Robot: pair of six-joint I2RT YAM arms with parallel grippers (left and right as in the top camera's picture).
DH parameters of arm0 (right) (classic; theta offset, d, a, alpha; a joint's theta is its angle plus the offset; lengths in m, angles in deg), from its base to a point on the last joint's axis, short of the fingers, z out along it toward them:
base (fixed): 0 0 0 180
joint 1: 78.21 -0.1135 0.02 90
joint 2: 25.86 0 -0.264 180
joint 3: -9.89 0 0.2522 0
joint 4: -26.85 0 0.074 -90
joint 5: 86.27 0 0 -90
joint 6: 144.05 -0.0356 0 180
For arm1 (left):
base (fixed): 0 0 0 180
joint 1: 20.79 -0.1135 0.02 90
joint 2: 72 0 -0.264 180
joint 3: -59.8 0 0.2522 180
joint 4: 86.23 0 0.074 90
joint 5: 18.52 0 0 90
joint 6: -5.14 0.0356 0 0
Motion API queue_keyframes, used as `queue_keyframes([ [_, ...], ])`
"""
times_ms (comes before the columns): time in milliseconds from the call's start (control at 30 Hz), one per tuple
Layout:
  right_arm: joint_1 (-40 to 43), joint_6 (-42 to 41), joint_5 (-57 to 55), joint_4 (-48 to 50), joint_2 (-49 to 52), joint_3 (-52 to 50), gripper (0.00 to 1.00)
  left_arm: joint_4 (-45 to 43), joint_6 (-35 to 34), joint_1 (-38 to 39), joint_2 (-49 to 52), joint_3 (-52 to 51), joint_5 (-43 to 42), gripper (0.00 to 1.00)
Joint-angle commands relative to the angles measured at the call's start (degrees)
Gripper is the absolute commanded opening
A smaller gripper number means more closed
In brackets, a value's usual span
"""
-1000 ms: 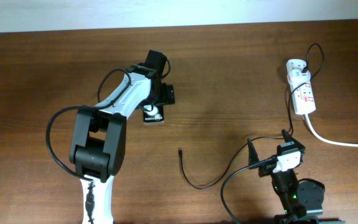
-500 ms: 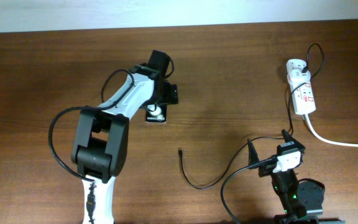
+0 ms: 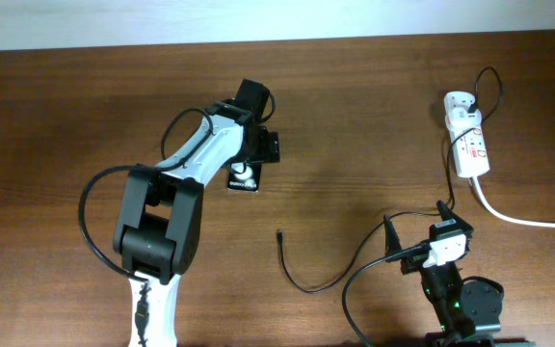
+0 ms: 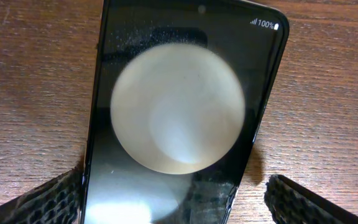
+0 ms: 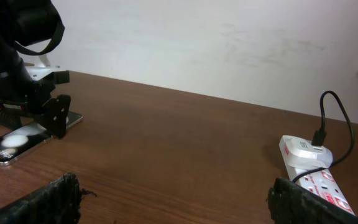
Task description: Plug charger to phone and switch on socket
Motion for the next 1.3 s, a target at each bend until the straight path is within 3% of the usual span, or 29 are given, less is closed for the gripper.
queue_keyframes([
  [0, 0.00, -0.24, -0.13, -0.35, -0.44, -0.28, 0.99, 0.57, -0.76, 0.50, 5.84, -2.71, -4.70, 0.97],
  [133, 0.00, -0.24, -0.13, -0.35, -0.44, -0.28, 0.99, 0.57, -0.76, 0.50, 5.84, -2.71, -4.70, 0.94],
  [267, 0.00, -0.24, -0.13, -0.35, -0.44, -0.28, 0.99, 0.55, -0.76, 0.50, 5.84, -2.71, -4.70, 1.00],
  [1267, 0.00, -0.24, -0.13, -0.35, -0.44, -0.28, 0.99, 0.35, 0.33, 0.66, 5.84, -2.71, -3.13, 0.99],
])
